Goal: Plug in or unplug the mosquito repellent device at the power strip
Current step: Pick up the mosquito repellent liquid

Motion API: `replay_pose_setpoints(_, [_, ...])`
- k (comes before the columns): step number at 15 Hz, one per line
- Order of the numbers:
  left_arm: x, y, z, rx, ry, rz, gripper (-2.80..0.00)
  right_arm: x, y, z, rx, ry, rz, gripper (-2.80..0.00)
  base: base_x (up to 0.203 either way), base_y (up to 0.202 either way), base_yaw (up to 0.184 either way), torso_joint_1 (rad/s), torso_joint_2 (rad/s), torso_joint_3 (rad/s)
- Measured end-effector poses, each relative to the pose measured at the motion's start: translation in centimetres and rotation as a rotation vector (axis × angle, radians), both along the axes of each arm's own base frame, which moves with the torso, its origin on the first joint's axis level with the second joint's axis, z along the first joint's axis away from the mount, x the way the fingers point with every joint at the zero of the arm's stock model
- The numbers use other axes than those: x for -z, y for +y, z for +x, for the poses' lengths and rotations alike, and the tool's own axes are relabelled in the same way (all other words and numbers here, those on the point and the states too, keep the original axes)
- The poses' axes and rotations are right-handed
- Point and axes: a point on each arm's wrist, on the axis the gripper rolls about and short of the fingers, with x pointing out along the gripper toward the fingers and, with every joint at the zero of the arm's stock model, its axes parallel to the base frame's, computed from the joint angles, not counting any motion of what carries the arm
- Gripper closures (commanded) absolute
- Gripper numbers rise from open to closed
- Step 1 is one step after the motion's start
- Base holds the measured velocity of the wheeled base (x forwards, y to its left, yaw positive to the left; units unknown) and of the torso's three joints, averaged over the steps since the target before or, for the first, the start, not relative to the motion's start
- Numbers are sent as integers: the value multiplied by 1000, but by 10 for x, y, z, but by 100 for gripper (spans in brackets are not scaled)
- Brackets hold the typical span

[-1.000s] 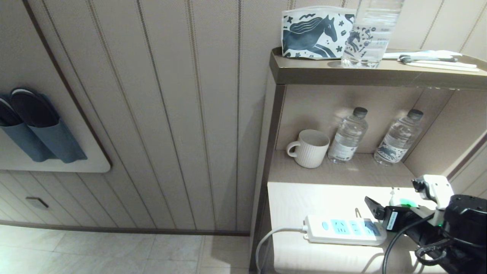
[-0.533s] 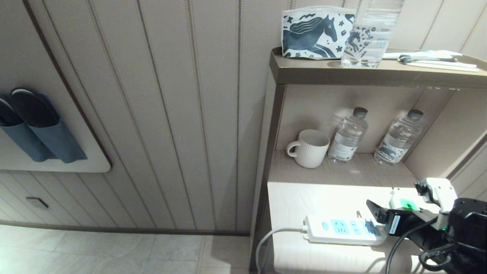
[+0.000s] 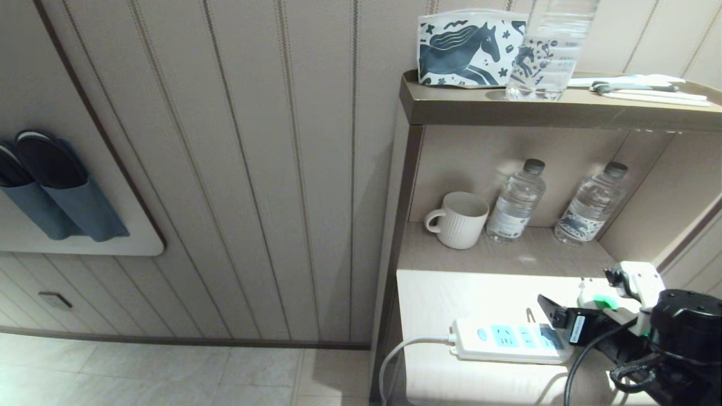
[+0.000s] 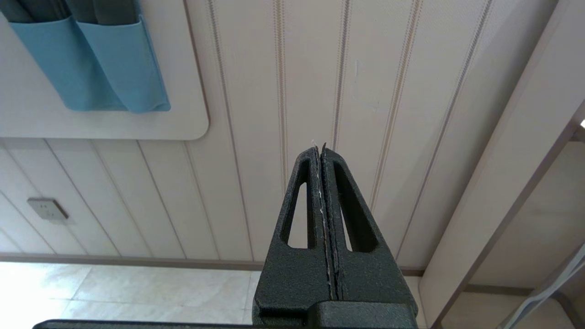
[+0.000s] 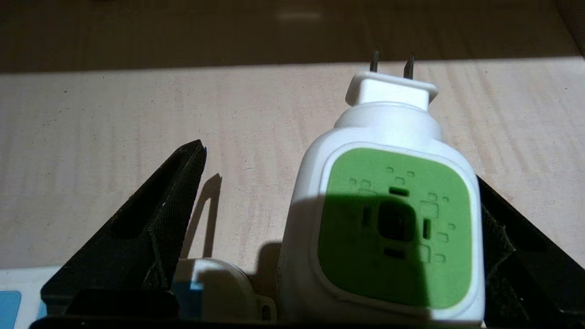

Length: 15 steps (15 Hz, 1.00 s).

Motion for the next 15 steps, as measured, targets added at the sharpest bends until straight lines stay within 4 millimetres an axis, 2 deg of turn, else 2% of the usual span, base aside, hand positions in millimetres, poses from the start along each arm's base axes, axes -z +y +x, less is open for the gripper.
replay_pose_setpoints(13, [0,0,0,1,1,1,0,-11,0,19,3,-79,-1,-280,0,0,0,0,0,0])
replay_pose_setpoints(14, [0,0,0,1,0,0,0,-10,0,19,3,-79,-1,0,0,0,0,0,0,0])
replay_pose_setpoints(15, [0,0,0,0,0,0,0,-10,0,19,2,-79,-1,0,0,0,0,0,0,0])
